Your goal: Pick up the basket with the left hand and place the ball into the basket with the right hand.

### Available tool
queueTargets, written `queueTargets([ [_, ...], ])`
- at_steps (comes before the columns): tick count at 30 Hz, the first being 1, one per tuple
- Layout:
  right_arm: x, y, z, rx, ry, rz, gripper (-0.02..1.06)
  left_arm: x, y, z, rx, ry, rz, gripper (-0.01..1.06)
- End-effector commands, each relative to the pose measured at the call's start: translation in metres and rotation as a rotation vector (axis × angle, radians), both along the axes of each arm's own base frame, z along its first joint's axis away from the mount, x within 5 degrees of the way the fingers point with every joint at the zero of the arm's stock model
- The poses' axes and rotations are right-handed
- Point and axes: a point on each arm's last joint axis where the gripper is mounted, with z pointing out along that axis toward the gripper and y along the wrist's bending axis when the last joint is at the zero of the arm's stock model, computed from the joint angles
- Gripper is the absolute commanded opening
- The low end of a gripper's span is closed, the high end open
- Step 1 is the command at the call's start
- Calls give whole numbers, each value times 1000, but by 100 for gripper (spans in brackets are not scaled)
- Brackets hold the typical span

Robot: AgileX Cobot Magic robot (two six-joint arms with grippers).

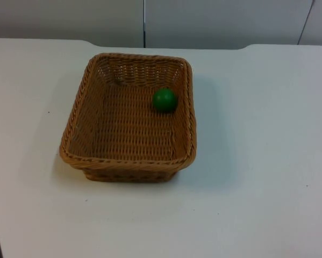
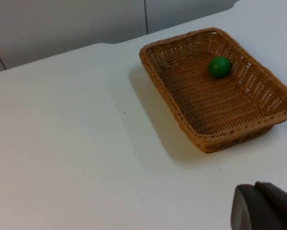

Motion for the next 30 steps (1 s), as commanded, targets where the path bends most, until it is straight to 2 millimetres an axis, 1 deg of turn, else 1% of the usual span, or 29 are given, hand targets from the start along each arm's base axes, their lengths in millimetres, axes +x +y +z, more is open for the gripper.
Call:
queueTargets([
  [1,-6,1,-4,78,-3,36,0,1,1,-1,8,-12,-4,0],
  [4,-11,-1,-8,120,1,48,0,1,1,-1,10,-12,-18,0],
  [6,-19,-2,-16,187,13,76,0,1,2,-1,11,-12,-34,0],
  [8,-21,-4,-27,232,15,61,0,1,2,-2,16,-13,-37,0],
  [9,-21,-4,-27,232,15,61,0,1,2,-2,16,-13,-37,0],
  [14,-29,-14,-49,311,-22,46,0,0,2,-2,16,-13,-51,0],
  [18,-27,-15,-56,289,-13,24,0,0,2,-2,18,-14,-52,0],
  [22,-25,-14,-58,290,-9,21,0,0,2,-1,13,-13,-55,0],
  [30,-25,-17,-65,216,22,-6,0,0,2,-1,13,-13,-55,0],
])
